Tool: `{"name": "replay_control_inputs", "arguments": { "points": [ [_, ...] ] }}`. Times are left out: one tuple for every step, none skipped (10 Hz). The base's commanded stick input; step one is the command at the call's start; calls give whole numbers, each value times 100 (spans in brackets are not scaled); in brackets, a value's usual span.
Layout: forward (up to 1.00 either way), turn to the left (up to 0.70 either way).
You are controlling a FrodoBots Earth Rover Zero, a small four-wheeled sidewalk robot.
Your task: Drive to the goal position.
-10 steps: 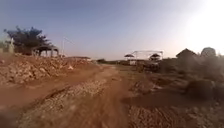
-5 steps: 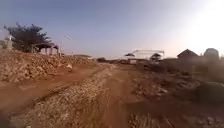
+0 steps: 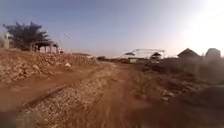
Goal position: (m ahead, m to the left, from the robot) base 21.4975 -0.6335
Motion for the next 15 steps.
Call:
{"name": "replay_control_inputs", "arguments": {
  "points": [
    [70,0],
    [70,-1],
    [70,-8],
    [70,-31],
    [70,-35],
    [70,-35],
    [70,-35],
    [70,-35],
    [70,-35],
    [70,0],
    [70,0],
    [70,0],
    [70,0],
    [70,0],
    [70,0]
  ]
}}
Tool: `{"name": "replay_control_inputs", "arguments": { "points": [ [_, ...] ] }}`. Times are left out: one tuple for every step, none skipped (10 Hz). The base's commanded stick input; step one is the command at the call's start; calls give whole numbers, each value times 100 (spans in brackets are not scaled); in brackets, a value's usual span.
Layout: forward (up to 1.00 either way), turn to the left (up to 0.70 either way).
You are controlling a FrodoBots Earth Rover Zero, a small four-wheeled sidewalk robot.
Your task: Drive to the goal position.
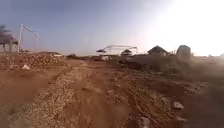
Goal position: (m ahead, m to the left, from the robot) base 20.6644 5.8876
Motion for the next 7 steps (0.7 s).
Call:
{"name": "replay_control_inputs", "arguments": {
  "points": [
    [70,0],
    [70,0],
    [70,0],
    [70,0],
    [70,0],
    [70,0],
    [70,0]
  ]
}}
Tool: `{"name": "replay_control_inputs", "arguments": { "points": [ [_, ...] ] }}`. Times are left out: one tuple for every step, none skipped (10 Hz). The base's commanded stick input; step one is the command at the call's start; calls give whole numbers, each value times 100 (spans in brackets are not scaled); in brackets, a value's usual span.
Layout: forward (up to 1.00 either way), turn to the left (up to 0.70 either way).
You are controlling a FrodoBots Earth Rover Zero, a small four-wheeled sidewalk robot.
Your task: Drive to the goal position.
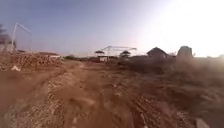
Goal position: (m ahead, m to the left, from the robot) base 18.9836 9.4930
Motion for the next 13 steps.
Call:
{"name": "replay_control_inputs", "arguments": {
  "points": [
    [70,0],
    [70,25],
    [70,35],
    [70,35],
    [70,6],
    [70,0],
    [70,0],
    [70,0],
    [70,0],
    [70,0],
    [70,0],
    [70,0],
    [70,0]
  ]
}}
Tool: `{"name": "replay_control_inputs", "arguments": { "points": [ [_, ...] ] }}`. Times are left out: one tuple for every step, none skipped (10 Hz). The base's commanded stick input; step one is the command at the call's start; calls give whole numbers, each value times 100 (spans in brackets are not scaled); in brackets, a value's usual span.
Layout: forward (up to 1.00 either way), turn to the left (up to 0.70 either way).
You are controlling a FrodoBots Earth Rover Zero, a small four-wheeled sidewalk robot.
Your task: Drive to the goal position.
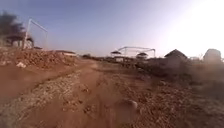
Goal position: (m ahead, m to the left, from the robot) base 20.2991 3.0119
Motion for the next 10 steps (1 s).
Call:
{"name": "replay_control_inputs", "arguments": {
  "points": [
    [70,23],
    [70,35],
    [70,25],
    [70,5],
    [70,0],
    [70,0],
    [70,0],
    [70,0],
    [70,0],
    [70,0]
  ]
}}
